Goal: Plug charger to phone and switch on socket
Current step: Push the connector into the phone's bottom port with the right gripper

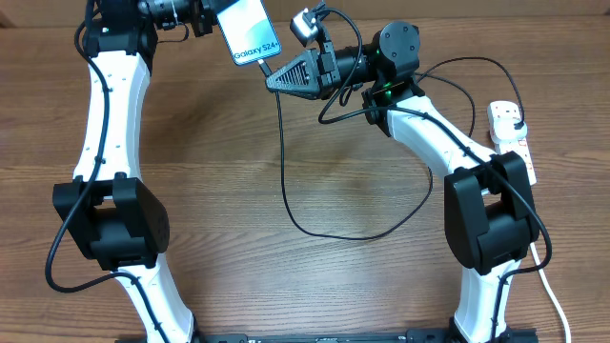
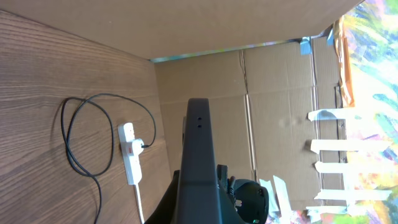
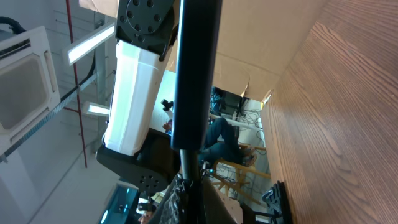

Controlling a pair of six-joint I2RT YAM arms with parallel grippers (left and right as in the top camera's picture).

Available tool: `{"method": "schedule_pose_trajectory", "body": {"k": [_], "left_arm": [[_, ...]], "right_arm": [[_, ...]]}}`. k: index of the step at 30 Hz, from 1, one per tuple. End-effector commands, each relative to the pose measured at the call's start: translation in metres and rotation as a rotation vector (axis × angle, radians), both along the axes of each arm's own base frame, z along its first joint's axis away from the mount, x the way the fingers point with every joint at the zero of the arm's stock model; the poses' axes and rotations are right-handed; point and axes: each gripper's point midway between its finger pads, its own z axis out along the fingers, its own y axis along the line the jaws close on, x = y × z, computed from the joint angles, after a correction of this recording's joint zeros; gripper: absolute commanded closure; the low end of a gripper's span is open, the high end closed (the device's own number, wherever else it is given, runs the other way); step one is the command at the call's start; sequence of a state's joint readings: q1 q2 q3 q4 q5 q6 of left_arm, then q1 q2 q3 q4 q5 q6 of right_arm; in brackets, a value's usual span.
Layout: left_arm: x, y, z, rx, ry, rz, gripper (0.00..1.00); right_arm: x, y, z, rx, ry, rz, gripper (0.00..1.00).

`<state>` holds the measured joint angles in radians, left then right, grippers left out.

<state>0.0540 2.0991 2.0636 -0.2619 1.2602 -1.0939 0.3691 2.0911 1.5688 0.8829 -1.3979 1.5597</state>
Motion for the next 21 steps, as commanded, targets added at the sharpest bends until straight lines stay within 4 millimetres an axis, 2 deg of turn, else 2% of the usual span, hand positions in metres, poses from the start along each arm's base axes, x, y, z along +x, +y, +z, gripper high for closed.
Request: {"method": "schedule_pose_trajectory", "body": {"k": [1,16,21], "left_arm": [[-0.014,-0.007,0.025,-0.004,-0.056,-0.031,0.96],[-0.015,-0.022,0.023,0.01,-0.074,-0.042,0.96],[-0.024,-0.031,0.025,0.013,-0.121,-0.1,0.96]], "right_arm": [[0.007,0.002,0.008,0.024,-0.009,-0.04,0.96],[0.015,0.003,0.012,0.044,-0.001,-0.088,0.96],[0.016,0.002,0.012,0.045,-0.001,-0.091,0.96]]}}
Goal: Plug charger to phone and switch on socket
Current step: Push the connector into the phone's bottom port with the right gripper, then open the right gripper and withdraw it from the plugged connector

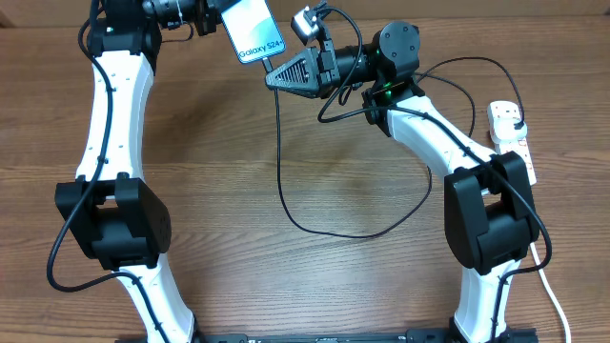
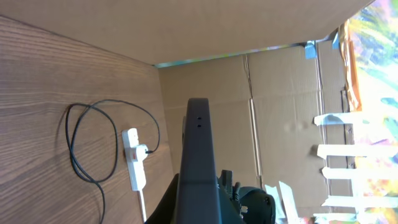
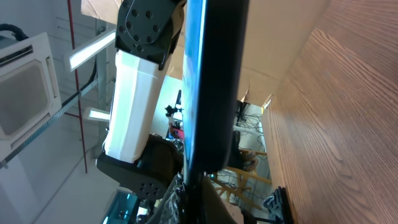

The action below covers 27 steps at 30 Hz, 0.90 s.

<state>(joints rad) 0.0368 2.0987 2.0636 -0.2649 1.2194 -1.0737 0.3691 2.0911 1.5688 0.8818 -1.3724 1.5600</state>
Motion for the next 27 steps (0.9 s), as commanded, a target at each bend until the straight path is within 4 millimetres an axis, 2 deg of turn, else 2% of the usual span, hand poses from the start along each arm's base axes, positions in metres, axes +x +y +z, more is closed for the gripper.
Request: {"method": "schedule_pose_trajectory", "body": {"k": [1,10,15,16,17,19,20,21,23,27], "left_arm": [[-0.029,-0.027,0.027,-0.004,-0.114,-0.134,0.96],[-0.047,-0.034,0.032,-0.022,-0.16,-0.239,0.96],[-0.047,-0.034,0.032,-0.024,-0.159,-0.243,0.96],[-0.047,-0.034,0.032,-0.023,-0.159,-0.241,0.96],[-0.047,-0.034,0.032,-0.022,-0.158,-0.238,0.96],[-0.045,-0.033,0.031,-0.021,-0.152,-0.228,0.96],[-0.042,-0.031,0.031,-0.017,-0.152,-0.213,0.96],[-0.041,-0.03,0.031,-0.016,-0.152,-0.207,0.96],[-0.039,-0.025,0.03,-0.014,-0.152,-0.193,0.96],[-0.034,-0.009,0.03,-0.011,-0.152,-0.161,0.96]], "right_arm": [[0.012,0.002,0.011,0.036,-0.006,-0.068,0.96],[0.012,0.002,0.011,0.036,-0.006,-0.068,0.96],[0.012,0.002,0.011,0.036,-0.006,-0.067,0.96],[0.012,0.002,0.01,0.035,-0.006,-0.066,0.93],[0.012,0.001,0.01,0.034,-0.007,-0.064,0.87],[0.011,0.001,0.01,0.034,-0.007,-0.064,0.64],[0.011,0.001,0.01,0.034,-0.007,-0.064,0.28],[0.011,0.001,0.01,0.034,-0.007,-0.064,0.12],[0.011,0.001,0.01,0.034,-0.008,-0.063,0.0],[0.009,0.001,0.009,0.031,-0.019,-0.052,0.0]]}}
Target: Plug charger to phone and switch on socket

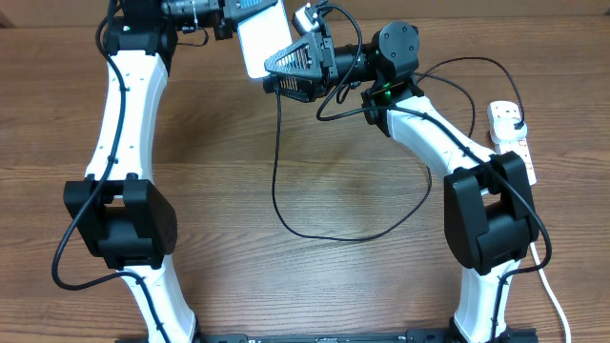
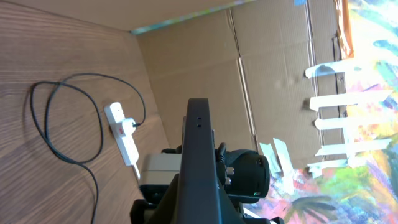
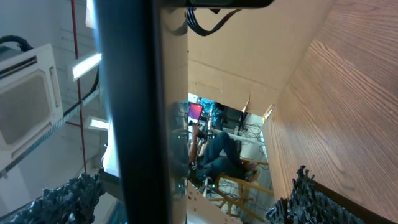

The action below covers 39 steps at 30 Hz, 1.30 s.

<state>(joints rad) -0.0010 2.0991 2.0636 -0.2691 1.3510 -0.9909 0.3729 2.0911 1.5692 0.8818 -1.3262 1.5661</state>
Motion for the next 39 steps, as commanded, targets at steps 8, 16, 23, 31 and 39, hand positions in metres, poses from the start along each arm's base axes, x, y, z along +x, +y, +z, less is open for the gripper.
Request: {"method": "schedule_pose_trajectory", "body": {"k": [8,16,23,31,39], "left_arm": [[-0.002,0.059,0.026,-0.01,-0.076,0.059,0.96],[-0.004,0.073,0.025,-0.018,-0.052,0.066,0.96],[-0.004,0.068,0.024,-0.014,-0.059,0.063,0.96],[-0.005,0.046,0.012,0.021,-0.078,0.05,0.96],[-0.002,0.017,-0.052,0.268,-0.039,0.14,0.96]], "right_arm": [[0.006,-0.008,0.004,0.011,-0.076,-0.016,0.0],[0.036,-0.03,-0.043,-0.093,0.004,-0.097,0.0],[0.053,-0.058,-0.103,-0.247,0.13,-0.212,0.0],[0.063,-0.127,-0.213,-0.746,0.309,-0.515,0.0],[0.053,-0.149,-0.231,-0.864,0.218,-0.486,0.0]]}}
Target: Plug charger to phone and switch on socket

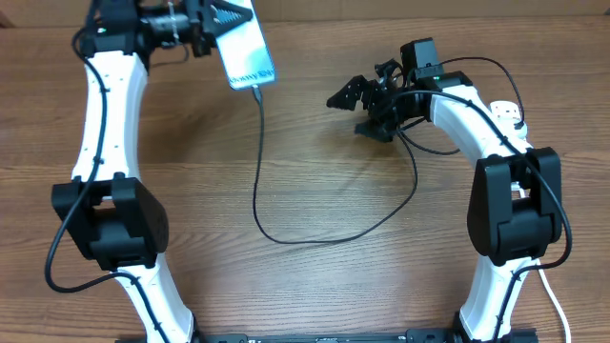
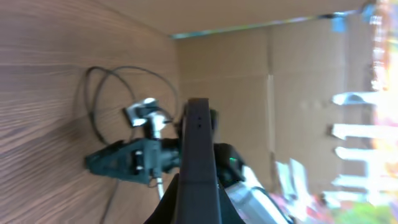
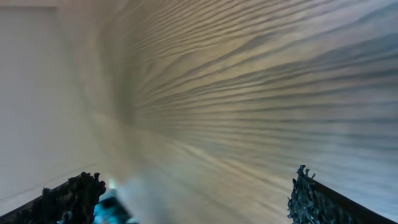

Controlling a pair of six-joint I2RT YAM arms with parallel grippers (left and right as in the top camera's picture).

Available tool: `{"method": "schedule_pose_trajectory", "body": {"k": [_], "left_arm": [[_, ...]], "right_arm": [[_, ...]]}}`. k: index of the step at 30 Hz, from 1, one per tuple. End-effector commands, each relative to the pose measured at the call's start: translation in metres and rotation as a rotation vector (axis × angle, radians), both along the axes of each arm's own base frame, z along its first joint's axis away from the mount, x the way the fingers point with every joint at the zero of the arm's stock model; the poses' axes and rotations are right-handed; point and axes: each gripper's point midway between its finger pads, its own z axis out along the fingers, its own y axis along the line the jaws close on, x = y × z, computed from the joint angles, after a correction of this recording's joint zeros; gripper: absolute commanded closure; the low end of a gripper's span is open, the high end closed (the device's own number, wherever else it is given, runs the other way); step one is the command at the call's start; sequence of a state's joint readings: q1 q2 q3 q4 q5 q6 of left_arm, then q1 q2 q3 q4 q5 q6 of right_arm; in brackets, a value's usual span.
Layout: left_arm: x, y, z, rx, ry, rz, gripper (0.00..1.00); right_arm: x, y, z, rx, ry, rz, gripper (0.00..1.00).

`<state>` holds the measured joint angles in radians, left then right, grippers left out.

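My left gripper [image 1: 217, 21] is shut on the white phone [image 1: 244, 50], held up at the back left with its lower end toward the table. In the left wrist view the phone [image 2: 198, 155] shows edge-on between the jaws. The black charger cable [image 1: 257, 162] sits in the phone's lower end, hangs to the table and loops right. My right gripper [image 1: 360, 107] hovers open over the table's back right, nothing between its fingertips [image 3: 310, 194]. The white socket strip [image 2: 144, 111] lies at the far right, partly under my right arm.
The cable's loop [image 1: 381, 219] lies across the middle of the wooden table [image 1: 191, 210]. Cardboard walls [image 2: 267, 74] stand behind the table. The right wrist view is blurred and shows only wood grain.
My right gripper was open right beside the phone's lower end; now it is well to the right and lower, still open. The phone has shifted left, with the cable still in it.
My right gripper was shut on the charger plug at the phone's lower end, the left holding the phone. It stayed so at the following moment. Then the right jaws stood open by the phone. Now the right gripper is away and the cable stays plugged in.
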<state>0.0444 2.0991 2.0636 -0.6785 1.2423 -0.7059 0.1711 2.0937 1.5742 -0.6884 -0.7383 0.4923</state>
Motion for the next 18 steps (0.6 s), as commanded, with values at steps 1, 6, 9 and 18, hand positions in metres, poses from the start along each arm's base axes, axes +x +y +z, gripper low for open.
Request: {"method": "schedule_pose_trajectory", "body": {"k": [1,6,9,18], "left_arm": [[-0.001,-0.015,-0.009,0.203,-0.161,0.02,0.96],[-0.01,-0.052,-0.053,0.356,-0.14,-0.038,0.96],[-0.012,-0.074,-0.074,0.369,-0.116,-0.08,0.96],[0.001,-0.106,-0.16,0.305,0.066,-0.145,0.96]], "right_arm": [[0.006,-0.01,-0.004,-0.087,-0.108,0.061,0.0],[0.013,-0.019,-0.011,-0.16,-0.131,0.036,0.0],[0.017,-0.03,-0.018,-0.23,-0.13,0.005,0.0],[0.027,-0.072,-0.027,-0.327,-0.106,-0.097,0.0]]}}
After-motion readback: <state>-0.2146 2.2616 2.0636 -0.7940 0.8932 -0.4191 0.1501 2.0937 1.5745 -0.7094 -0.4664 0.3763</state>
